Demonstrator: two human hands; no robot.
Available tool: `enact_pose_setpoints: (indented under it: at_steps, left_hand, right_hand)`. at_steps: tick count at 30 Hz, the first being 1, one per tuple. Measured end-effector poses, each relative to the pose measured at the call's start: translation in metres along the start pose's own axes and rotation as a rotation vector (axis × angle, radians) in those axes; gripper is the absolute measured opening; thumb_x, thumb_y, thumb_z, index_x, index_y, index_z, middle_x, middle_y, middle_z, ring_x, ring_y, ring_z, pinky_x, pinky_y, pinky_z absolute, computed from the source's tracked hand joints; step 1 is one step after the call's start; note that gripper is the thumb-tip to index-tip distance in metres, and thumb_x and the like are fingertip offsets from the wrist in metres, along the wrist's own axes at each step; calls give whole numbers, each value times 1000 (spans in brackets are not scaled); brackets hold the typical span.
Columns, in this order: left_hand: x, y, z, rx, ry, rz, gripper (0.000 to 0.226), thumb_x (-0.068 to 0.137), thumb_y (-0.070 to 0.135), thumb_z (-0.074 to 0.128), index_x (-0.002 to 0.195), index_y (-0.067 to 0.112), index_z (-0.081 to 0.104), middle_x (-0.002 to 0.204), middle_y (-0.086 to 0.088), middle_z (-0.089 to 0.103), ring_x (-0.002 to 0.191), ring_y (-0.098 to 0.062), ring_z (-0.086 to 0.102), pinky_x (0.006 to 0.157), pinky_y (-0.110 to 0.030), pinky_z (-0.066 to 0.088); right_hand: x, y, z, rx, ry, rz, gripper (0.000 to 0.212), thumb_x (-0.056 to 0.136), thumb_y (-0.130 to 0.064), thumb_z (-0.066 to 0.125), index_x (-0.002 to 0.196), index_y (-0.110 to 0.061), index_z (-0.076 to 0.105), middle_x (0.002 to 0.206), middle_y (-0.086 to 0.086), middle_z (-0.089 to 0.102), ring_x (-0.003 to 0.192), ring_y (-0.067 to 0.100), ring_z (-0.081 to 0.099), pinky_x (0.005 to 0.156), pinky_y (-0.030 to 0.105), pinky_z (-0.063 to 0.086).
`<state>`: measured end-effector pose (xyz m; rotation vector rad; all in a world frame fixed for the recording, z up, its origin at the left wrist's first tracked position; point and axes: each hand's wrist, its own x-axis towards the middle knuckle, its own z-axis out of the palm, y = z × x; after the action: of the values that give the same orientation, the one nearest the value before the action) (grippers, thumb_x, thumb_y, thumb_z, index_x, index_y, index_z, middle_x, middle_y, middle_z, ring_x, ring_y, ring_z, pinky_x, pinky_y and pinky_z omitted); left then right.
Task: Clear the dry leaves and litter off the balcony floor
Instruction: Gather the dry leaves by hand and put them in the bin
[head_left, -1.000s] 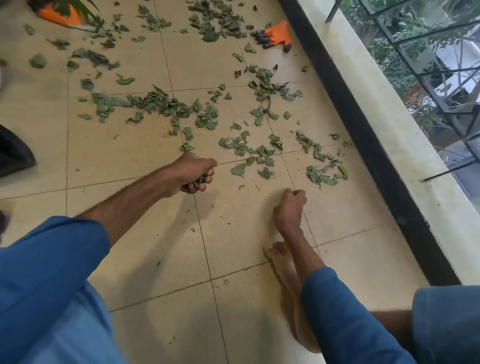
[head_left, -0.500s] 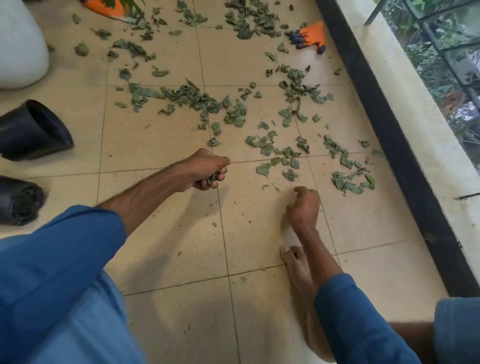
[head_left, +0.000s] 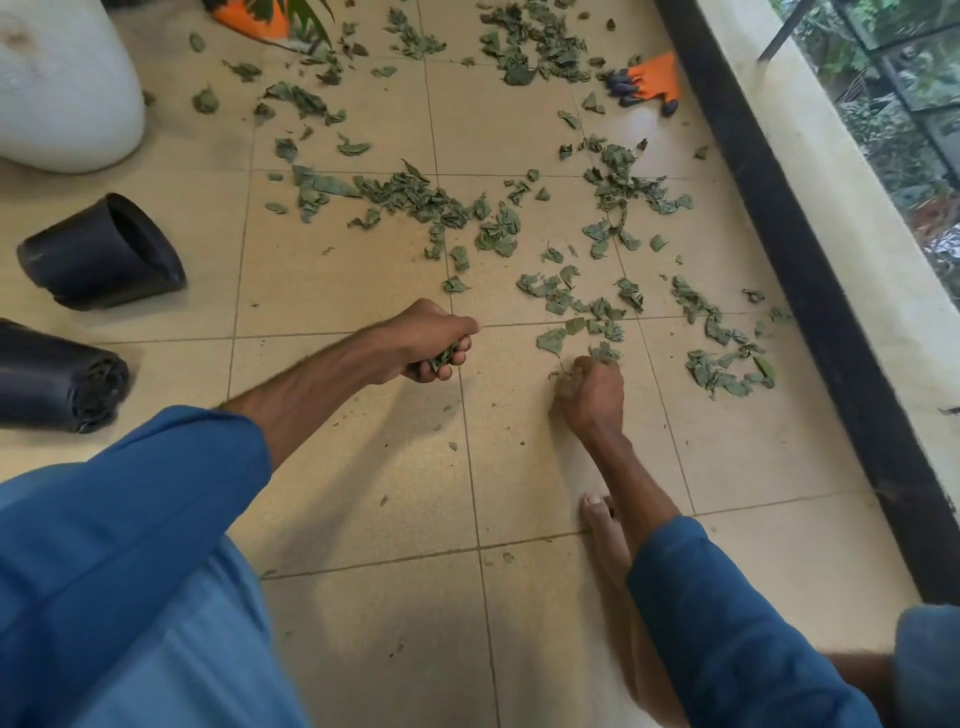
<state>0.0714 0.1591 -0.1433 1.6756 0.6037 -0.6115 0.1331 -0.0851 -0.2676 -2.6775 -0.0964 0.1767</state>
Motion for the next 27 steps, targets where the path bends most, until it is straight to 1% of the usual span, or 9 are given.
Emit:
enact_pose_setpoints:
  at_steps: [3,6,9,13,16,19,22,24,27]
  left_hand:
    - [-3,-2,-2,3,0,-1,29,104,32,56,78,20,57,66,2,56,48,-10,49,40,-18,31]
    - [-5,-2,-4,0,7,4,30,104,32,56,76,20,57,66,2,56,49,-10,49,40,-18,30]
    - [-6,-3,-8,-3,13,12,31,104,32,56,76,20,57,66,2,56,48,-10,49,40,-18,30]
    - [-5,-6,-10,-8,19,3,32,104,33,57,75,20,57,65,2,56,48,-10,49,40,-19,31]
    - [-5,-7,-10,-15,24,-6,33,104,33,57,74,20,56,66,2,56,49,-11,49,40,-19,31]
    - [-5,-5,-7,-64,9,-16,34,103,32,56,72,20,57,67,2,56,49,-11,50,39,-18,30]
    - [-7,-5,-6,-148,-12,-27,33,103,33,59,73,21,58,68,2,58,51,-11,50,39,-18,31]
    - [-6,-6,-6,-203,-19,-44,30,102,34,60,74,22,58,69,2,59,52,-11,51,39,-18,32]
    - [-3,-10,-5,-286,-26,-84,26,102,35,60,79,22,58,72,2,60,52,-10,50,39,-17,33]
  right_hand:
    - [-6,-16,7,-47,-3,-111,15,96,-11,62,104,-1,69,112,12,56,93,22,48,71,22,40]
    - [-10,-26,17,-146,2,-147,10,92,3,60,90,2,70,98,14,59,82,27,55,63,31,49]
    - [-3,-26,19,-164,2,-147,12,89,6,61,86,0,71,87,15,63,71,28,58,64,42,57]
    - [13,-23,21,-212,-49,-152,13,89,0,61,91,-9,71,87,9,69,70,23,63,68,40,60]
    - [12,-31,13,-243,-82,-209,10,95,-1,56,95,-4,65,93,9,62,79,25,59,74,40,57]
    - [14,-35,4,-203,-109,-197,11,93,2,60,87,-6,65,85,6,60,75,23,61,70,38,58]
    - [21,-31,-10,210,-104,113,22,81,5,71,66,-12,71,62,3,67,54,14,65,66,30,62]
    - [19,-32,-28,604,-127,346,10,78,-1,81,74,-8,76,72,8,74,69,21,74,72,31,63]
    - [13,-48,-54,1013,-252,413,17,79,0,81,94,4,76,93,16,77,91,29,75,76,29,62]
